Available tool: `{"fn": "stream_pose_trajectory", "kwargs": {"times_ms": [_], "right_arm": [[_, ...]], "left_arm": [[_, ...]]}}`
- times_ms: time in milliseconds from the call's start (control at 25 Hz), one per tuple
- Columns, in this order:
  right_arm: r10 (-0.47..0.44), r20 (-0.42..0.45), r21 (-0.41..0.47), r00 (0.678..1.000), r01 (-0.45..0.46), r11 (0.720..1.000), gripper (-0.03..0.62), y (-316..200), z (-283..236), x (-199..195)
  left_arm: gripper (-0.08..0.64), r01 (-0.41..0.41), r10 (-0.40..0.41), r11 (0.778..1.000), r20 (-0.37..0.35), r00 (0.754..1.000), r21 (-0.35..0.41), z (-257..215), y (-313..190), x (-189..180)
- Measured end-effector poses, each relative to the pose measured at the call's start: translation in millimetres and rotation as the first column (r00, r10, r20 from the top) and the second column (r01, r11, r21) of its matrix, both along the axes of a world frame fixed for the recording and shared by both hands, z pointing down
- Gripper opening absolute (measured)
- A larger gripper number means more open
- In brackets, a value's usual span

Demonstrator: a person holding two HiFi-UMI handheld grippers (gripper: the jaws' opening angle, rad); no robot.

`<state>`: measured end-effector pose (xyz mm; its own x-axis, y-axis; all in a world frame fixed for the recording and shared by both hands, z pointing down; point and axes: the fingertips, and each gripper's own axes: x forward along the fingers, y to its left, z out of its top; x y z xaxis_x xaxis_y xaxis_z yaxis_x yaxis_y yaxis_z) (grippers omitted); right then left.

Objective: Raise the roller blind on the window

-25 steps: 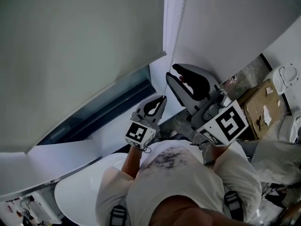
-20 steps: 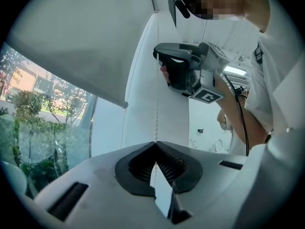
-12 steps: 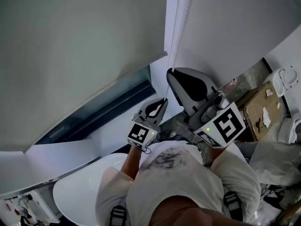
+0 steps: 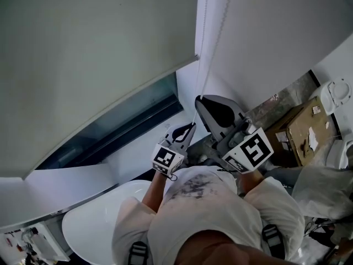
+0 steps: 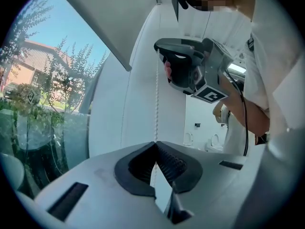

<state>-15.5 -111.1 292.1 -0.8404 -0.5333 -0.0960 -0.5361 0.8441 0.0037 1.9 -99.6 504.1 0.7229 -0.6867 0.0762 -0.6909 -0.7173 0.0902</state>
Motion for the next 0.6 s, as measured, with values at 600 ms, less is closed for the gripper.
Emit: {"fn": "stream_pose_trajectory", "kwargs": {"times_ms": [600], "right_arm": [[-0.009, -0.057, 0.008, 0.998, 0.01, 1.0, 0.061, 8, 59, -7]], "left_arm": [[0.008, -0.026, 0.026, 0.996, -0.004, 1.0, -0.081, 59, 3, -3]]}}
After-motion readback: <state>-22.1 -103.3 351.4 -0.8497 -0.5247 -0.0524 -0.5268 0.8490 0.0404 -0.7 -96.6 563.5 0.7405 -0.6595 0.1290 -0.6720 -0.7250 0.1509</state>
